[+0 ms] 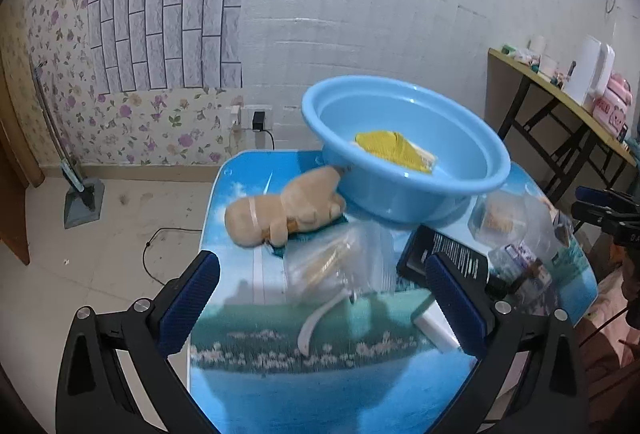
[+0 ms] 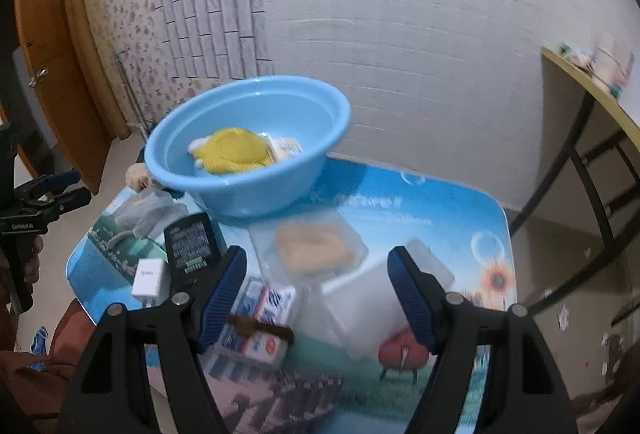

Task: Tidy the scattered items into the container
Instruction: 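Withdraw both grippers from the basin back over the table, then grasp the beige plush toy with the left gripper while the right gripper grasps the grey snack bag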

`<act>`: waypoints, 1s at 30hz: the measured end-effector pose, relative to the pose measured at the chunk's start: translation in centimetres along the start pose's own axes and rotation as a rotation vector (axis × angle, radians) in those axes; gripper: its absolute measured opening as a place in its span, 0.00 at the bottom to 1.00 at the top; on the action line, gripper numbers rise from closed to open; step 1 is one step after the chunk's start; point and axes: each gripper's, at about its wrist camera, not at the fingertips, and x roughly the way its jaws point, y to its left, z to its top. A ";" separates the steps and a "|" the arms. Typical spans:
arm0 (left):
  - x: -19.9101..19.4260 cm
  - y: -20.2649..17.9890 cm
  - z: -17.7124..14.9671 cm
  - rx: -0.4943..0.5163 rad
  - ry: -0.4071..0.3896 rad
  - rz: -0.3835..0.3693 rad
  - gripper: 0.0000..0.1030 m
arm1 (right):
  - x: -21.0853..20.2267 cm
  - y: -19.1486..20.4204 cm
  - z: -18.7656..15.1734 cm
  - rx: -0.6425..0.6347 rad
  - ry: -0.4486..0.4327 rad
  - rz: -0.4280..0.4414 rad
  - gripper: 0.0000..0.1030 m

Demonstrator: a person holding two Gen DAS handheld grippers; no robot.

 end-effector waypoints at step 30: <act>2.7 3.3 0.8 -0.081 0.007 0.053 1.00 | 0.0 -9.5 -5.4 0.306 0.058 -0.211 0.71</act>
